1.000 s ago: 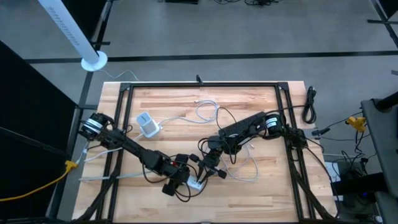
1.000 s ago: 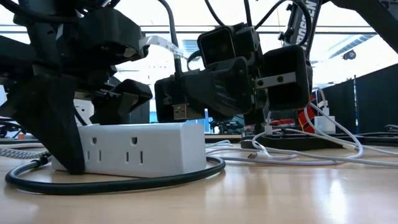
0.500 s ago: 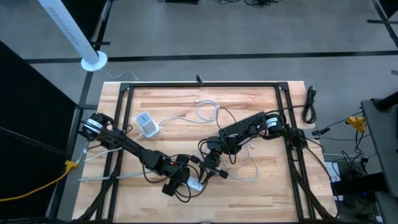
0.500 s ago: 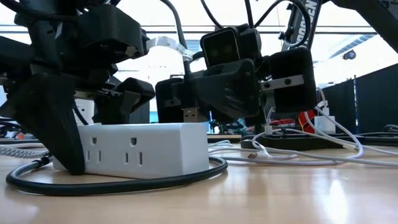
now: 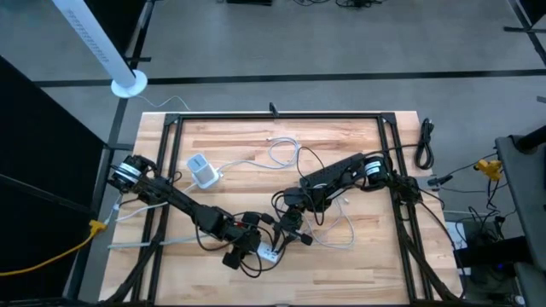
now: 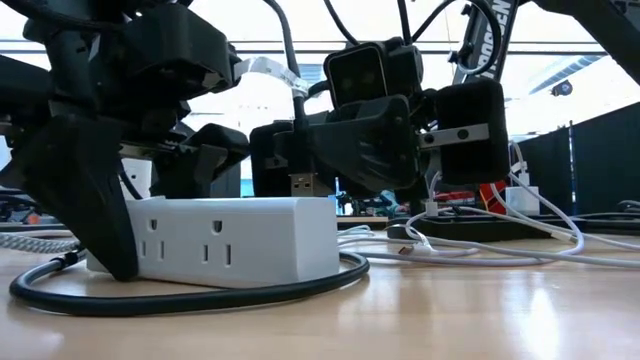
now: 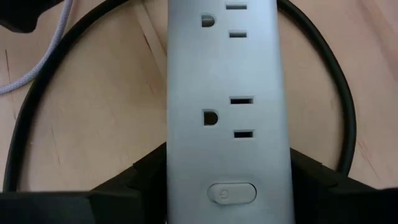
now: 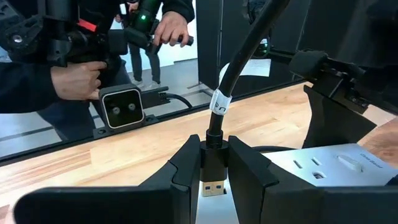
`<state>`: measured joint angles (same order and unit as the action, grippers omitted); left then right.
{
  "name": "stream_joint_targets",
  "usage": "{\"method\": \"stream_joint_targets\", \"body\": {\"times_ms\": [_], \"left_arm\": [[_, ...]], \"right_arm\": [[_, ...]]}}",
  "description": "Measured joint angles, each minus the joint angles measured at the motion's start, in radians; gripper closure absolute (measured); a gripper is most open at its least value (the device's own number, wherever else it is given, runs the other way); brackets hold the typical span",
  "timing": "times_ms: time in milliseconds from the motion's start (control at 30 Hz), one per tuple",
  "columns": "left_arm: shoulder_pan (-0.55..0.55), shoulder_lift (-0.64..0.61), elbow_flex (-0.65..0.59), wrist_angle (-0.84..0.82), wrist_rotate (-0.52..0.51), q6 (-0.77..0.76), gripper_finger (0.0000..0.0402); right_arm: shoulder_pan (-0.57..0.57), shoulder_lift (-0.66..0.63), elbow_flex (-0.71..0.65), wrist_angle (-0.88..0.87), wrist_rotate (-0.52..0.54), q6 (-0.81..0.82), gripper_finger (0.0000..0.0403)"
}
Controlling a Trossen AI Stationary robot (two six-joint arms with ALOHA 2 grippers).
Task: Insert USB
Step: Insert the black charger cable into the bottom white outlet extension
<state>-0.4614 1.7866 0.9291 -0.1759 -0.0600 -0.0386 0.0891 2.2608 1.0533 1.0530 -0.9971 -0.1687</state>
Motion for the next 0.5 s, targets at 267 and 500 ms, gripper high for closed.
{"method": "stream_joint_targets", "body": {"times_ms": [267,500], "left_arm": [[0.000,0.000,0.000,0.000,0.002,-0.004,0.0197],[0.000,-0.001,0.000,-0.003,0.002,-0.010,0.0197]], "right_arm": [[0.001,0.000,0.002,-0.008,0.023,-0.011,0.0351],[0.001,-0.001,0.002,-0.039,0.028,-0.016,0.0351]]}}
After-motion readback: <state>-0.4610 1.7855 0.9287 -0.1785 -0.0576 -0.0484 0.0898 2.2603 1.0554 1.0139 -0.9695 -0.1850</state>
